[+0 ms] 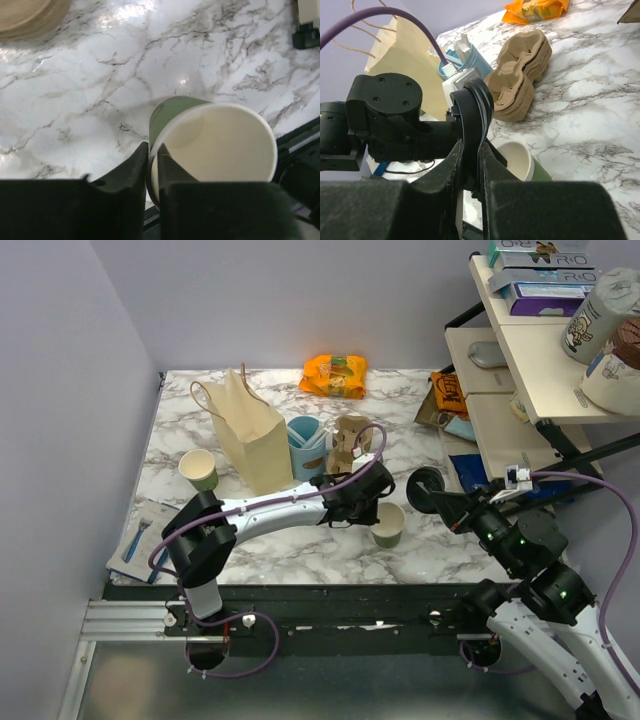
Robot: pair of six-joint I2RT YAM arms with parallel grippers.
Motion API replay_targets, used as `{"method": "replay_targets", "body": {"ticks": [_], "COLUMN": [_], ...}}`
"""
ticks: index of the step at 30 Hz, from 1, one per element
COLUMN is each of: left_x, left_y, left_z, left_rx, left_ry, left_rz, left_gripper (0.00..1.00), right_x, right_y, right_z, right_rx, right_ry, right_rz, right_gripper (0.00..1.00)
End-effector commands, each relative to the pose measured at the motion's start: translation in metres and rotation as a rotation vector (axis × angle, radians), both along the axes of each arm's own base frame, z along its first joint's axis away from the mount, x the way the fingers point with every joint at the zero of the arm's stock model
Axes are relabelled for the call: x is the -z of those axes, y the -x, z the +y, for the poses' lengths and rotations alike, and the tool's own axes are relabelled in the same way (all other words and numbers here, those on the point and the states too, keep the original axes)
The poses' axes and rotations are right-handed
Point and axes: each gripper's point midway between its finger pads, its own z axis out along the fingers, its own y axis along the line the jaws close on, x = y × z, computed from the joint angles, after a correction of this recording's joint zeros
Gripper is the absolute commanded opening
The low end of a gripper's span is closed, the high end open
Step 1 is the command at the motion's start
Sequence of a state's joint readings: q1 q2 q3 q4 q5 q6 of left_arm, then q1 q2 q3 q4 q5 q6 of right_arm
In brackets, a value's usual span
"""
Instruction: Pack the takeout coffee
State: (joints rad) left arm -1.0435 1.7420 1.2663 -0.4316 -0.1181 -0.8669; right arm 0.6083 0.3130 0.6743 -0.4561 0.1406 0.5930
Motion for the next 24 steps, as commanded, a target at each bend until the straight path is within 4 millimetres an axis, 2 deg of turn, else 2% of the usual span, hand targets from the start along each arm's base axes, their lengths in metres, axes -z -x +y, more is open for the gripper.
{"method": "replay_targets", "body": {"ticks": [1, 2, 4, 7, 8, 9, 12, 13, 15, 19, 23, 24], "left_x": [-0.005, -0.004, -0.007, -0.005, -0.005, -0.003, 0.001, 0.0, -0.001, -0.001, 0.002, 0.002], "left_y": [-0.003, -0.001, 0.004, 0.013, 0.016, 0.023, 0.038, 0.04, 0.044, 0.047, 0.045, 0.045], "left_z": [0.029, 0.034, 0.046, 0.079, 0.088, 0.103, 0.125, 0.13, 0.147, 0.167, 0.177, 0.178], "left_rx": [-0.099, -0.111, -0.13, -0.19, -0.206, -0.222, -0.252, -0.283, -0.323, -0.393, -0.434, -0.44], "left_ry": [-0.11, -0.121, -0.136, -0.194, -0.207, -0.206, -0.177, -0.159, -0.145, -0.126, -0.13, -0.137], "left_rz": [-0.024, -0.015, -0.011, -0.009, -0.01, -0.005, 0.006, 0.01, -0.012, -0.034, -0.051, -0.055], "left_gripper": [0.07, 0.02, 0.01, 0.0, 0.0, 0.01, 0.03, 0.04, 0.08, 0.11, 0.13, 0.16], "right_x": [-0.006, -0.005, -0.004, -0.003, -0.006, -0.001, 0.002, 0.008, 0.008, 0.01, 0.013, 0.014], "right_y": [0.005, 0.007, 0.008, 0.01, 0.016, 0.016, 0.018, 0.018, 0.018, 0.019, 0.016, 0.022], "right_z": [0.001, 0.003, 0.007, 0.02, 0.031, 0.037, 0.057, 0.062, 0.076, 0.097, 0.112, 0.117], "right_rx": [-0.029, -0.044, -0.065, -0.137, -0.207, -0.239, -0.342, -0.364, -0.429, -0.534, -0.601, -0.655], "right_ry": [0.013, 0.012, 0.015, 0.026, 0.018, 0.022, 0.0, -0.002, -0.028, -0.042, -0.056, -0.052], "right_rz": [-0.03, -0.028, -0.023, -0.023, -0.037, -0.034, -0.033, -0.017, -0.004, 0.012, 0.03, 0.024], "right_gripper": [0.12, 0.12, 0.11, 0.12, 0.12, 0.12, 0.12, 0.12, 0.12, 0.12, 0.12, 0.12]}}
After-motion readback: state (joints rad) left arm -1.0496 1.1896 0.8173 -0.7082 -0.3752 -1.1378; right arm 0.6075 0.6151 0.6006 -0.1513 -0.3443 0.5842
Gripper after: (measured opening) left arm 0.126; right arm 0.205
